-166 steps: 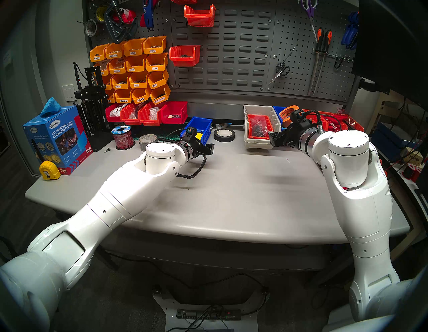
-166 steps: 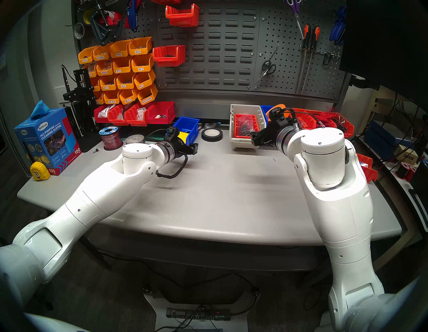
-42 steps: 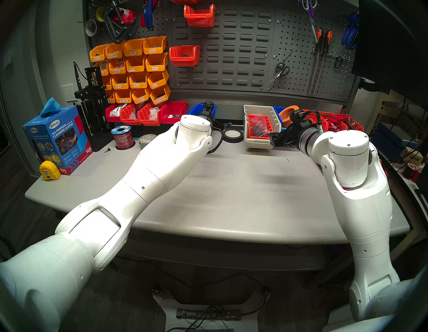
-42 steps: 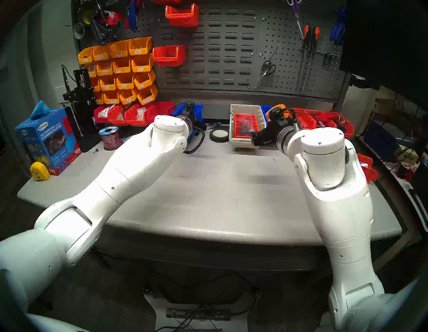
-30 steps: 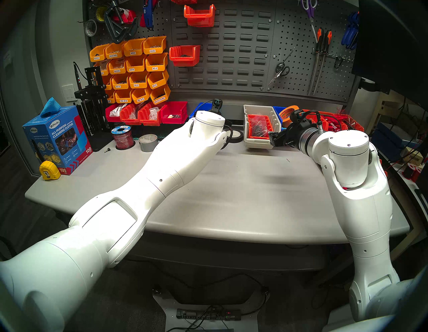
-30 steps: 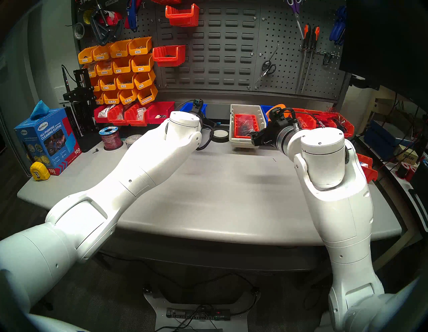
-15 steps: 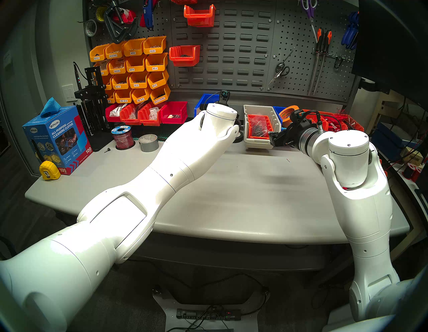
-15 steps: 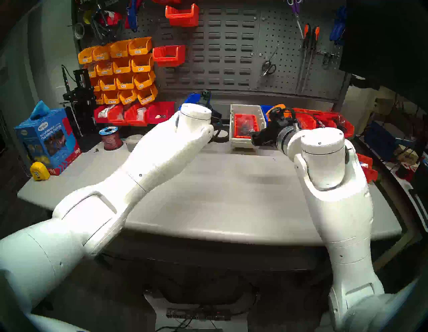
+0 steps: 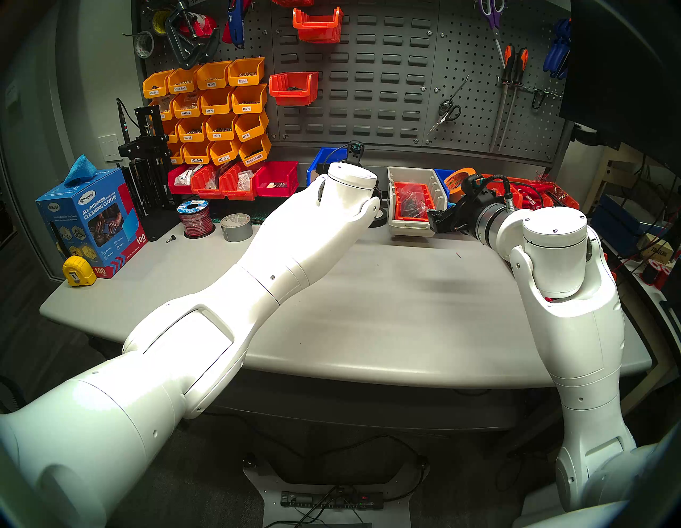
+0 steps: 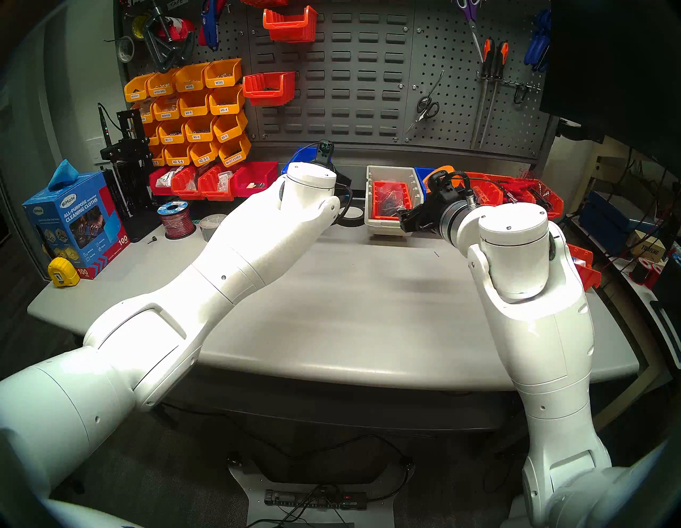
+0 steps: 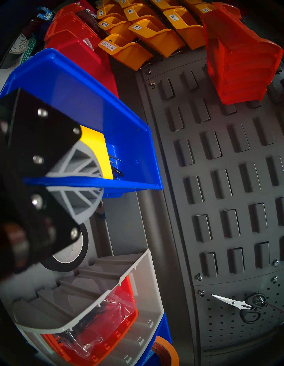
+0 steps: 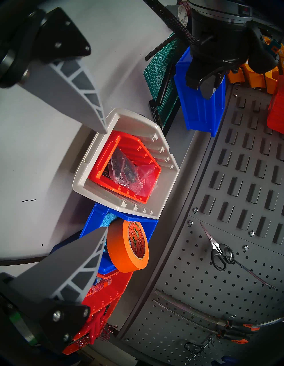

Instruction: Hang all the unorganized tool boxes onto the wall

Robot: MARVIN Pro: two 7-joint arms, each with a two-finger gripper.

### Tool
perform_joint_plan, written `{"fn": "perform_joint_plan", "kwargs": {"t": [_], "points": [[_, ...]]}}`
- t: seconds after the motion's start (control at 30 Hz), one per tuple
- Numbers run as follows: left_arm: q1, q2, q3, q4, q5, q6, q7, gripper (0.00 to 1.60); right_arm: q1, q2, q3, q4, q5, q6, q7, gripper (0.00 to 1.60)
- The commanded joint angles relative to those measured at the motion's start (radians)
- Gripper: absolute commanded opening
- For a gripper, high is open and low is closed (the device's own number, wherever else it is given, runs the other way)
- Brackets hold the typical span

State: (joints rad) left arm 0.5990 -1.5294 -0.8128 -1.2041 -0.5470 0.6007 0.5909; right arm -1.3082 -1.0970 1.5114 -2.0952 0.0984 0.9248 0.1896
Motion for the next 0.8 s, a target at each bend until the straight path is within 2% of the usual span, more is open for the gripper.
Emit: {"fn": "perform_joint_plan", "kwargs": {"t": [0.0, 0.43, 0.77], "points": [[-0.047, 0.004, -0.008, -0.001, 0.011, -0.014, -0.012, 0.0, 0.012, -0.002, 0.002, -0.01, 0.003, -0.002, 0.002, 1.6], [-0.048, 0.003, -0.005, 0.03, 0.02, -0.023, -0.03, 0.0, 0.012, -0.002, 0.002, -0.01, 0.003, -0.002, 0.002, 1.6], [-0.075, -0.007, -0.004, 0.1, 0.03, -0.042, -0.055, 0.0, 0.012, -0.002, 0.002, -0.01, 0.002, -0.003, 0.002, 1.6]]}}
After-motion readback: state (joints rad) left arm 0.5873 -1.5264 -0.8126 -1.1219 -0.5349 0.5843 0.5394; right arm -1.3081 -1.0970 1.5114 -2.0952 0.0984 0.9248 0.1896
